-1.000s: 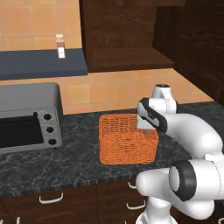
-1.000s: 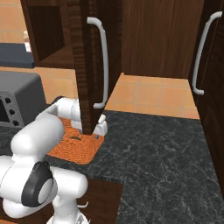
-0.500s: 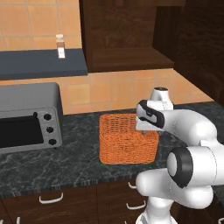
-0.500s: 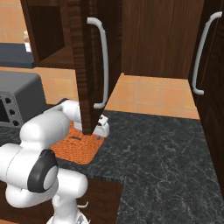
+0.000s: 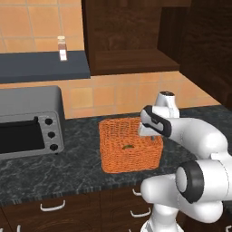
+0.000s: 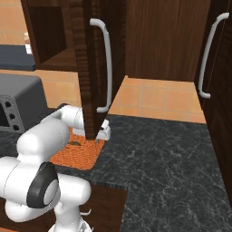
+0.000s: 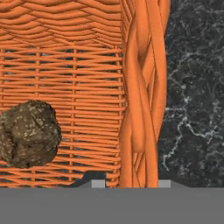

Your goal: Open the cabinet, pick up the bread from the cabinet and place it in the basket. Then move the basket to the dining counter.

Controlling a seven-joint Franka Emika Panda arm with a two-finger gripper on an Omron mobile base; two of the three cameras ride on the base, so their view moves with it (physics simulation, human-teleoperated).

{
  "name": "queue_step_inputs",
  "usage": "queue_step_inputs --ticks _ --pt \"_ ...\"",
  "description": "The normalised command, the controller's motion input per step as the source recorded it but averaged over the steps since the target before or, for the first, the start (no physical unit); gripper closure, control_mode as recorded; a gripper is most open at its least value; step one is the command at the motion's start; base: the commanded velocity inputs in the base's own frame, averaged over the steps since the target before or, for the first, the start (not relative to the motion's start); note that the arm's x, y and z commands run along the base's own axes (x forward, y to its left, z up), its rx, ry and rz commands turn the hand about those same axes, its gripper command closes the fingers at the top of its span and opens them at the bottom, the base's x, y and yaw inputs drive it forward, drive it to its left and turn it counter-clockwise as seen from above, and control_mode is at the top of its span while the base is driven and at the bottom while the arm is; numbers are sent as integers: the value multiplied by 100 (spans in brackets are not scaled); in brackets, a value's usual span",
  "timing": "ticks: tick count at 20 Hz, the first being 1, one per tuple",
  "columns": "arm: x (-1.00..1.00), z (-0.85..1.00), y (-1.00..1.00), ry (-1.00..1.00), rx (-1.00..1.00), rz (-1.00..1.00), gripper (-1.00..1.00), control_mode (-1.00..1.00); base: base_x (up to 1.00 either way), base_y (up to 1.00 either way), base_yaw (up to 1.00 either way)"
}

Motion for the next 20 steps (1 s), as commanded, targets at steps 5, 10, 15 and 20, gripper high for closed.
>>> queue_step_inputs --ticks 5,10,15,20 --pt "-15 -2 79 17 5 -6 100 -100 0 0 0" --pt "1 19 44 29 3 -25 100 -100 0 0 0" --pt "-16 3 26 0 -2 -63 100 -100 0 0 0" --pt "-43 2 5 -4 -8 -74 100 -100 0 0 0"
